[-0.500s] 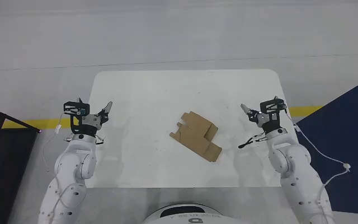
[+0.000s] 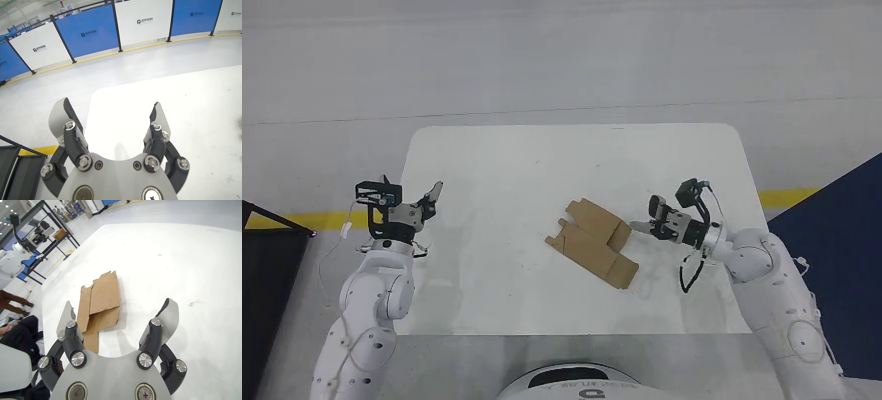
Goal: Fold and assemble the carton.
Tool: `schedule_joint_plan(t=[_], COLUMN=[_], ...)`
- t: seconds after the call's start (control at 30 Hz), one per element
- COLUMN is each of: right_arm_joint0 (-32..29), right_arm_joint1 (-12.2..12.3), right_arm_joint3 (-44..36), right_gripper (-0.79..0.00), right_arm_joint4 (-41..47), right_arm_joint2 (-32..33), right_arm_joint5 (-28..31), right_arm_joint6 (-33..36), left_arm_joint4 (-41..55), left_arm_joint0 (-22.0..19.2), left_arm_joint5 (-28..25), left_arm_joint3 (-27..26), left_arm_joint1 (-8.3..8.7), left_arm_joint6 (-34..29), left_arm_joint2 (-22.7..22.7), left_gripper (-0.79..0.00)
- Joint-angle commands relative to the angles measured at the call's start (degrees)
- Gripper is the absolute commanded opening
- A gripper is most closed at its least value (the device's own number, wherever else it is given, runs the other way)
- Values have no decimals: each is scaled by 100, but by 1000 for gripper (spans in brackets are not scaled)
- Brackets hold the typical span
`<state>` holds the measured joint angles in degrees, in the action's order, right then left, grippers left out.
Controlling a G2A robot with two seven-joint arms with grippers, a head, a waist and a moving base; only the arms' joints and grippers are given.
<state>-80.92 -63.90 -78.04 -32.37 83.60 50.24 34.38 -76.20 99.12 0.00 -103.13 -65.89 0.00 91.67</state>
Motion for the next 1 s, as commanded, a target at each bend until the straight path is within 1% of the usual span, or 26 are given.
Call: schedule_joint_plan(t=[0.0,0.07,0.1,0.17,0.23,0.3,0.43,0.57,0.67,0.7,0.73,0.87,0.93,0.97], right_arm_joint0=[180,278,326,422,535,639,821,973,1072,1100,1121,1237,1309,1345], right_arm_joint1=[4,8,11,17,25,28,36,48,60,63,66,83,83,80], right_arm_joint3=[29,61,87,192,315,443,684,890,1011,1036,1050,1139,1217,1269], right_gripper=[-105,-68,-71,-52,-86,-68,-108,-197,-314,-332,-397,-425,-459,-502], right_arm_joint4=[10,23,45,125,263,389,709,1071,1271,1312,1365,1443,1499,1555], right_arm_joint2=[-221,-354,-396,-466,-547,-638,-877,-1100,-1227,-1272,-1337,-1548,-1655,-1706], right_arm_joint5=[8,-27,-45,-117,-94,-52,167,313,336,321,308,244,199,179], right_arm_joint6=[391,554,608,695,825,919,1204,1488,1630,1645,1658,1722,1767,1786], left_arm_joint4=[0,0,0,0,0,0,0,0,0,0,0,0,0,0], left_arm_joint0=[0,0,0,0,0,0,0,0,0,0,0,0,0,0], left_arm_joint5=[0,0,0,0,0,0,0,0,0,0,0,0,0,0], left_arm_joint3=[0,0,0,0,0,0,0,0,0,0,0,0,0,0], left_arm_joint1=[0,0,0,0,0,0,0,0,0,0,0,0,0,0], left_arm_joint6=[0,0,0,0,0,0,0,0,0,0,0,0,0,0], left_arm_joint2=[0,0,0,0,0,0,0,0,0,0,0,0,0,0], left_gripper=[0,0,0,0,0,0,0,0,0,0,0,0,0,0])
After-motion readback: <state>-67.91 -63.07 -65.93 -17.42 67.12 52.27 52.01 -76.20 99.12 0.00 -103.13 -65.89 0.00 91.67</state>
